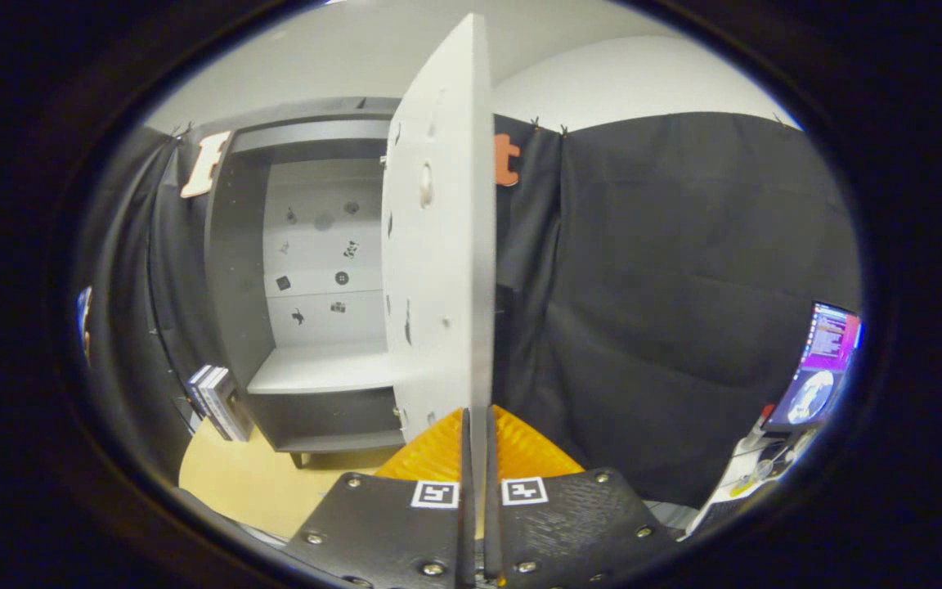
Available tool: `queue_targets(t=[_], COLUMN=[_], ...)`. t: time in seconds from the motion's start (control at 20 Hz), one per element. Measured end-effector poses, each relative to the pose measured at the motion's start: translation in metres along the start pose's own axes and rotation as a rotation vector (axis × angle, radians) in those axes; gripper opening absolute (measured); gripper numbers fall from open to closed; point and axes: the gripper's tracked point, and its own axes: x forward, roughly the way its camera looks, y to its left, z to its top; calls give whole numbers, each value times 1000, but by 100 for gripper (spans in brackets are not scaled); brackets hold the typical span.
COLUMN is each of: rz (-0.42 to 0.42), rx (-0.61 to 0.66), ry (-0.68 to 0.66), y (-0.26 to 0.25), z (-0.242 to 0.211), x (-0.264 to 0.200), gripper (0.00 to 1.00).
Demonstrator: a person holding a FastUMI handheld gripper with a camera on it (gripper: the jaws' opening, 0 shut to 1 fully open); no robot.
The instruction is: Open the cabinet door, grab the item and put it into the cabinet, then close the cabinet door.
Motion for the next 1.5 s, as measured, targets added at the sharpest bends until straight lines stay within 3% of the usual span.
queue_targets(t=[0.5,1.0,1.15,1.2,1.25,1.3,1.5], rz=[93,233,257,267,277,291,348], rx=[-72,-77,-64,-66,-71,-79,-114], ry=[-65,29,96,124,159,190,309], y=[97,199,217,222,229,236,264], z=[-14,-91,-137,-152,-172,-189,-256], x=[-14,26,45,51,57,61,85], gripper=[5,9,24,24,36,40,91])
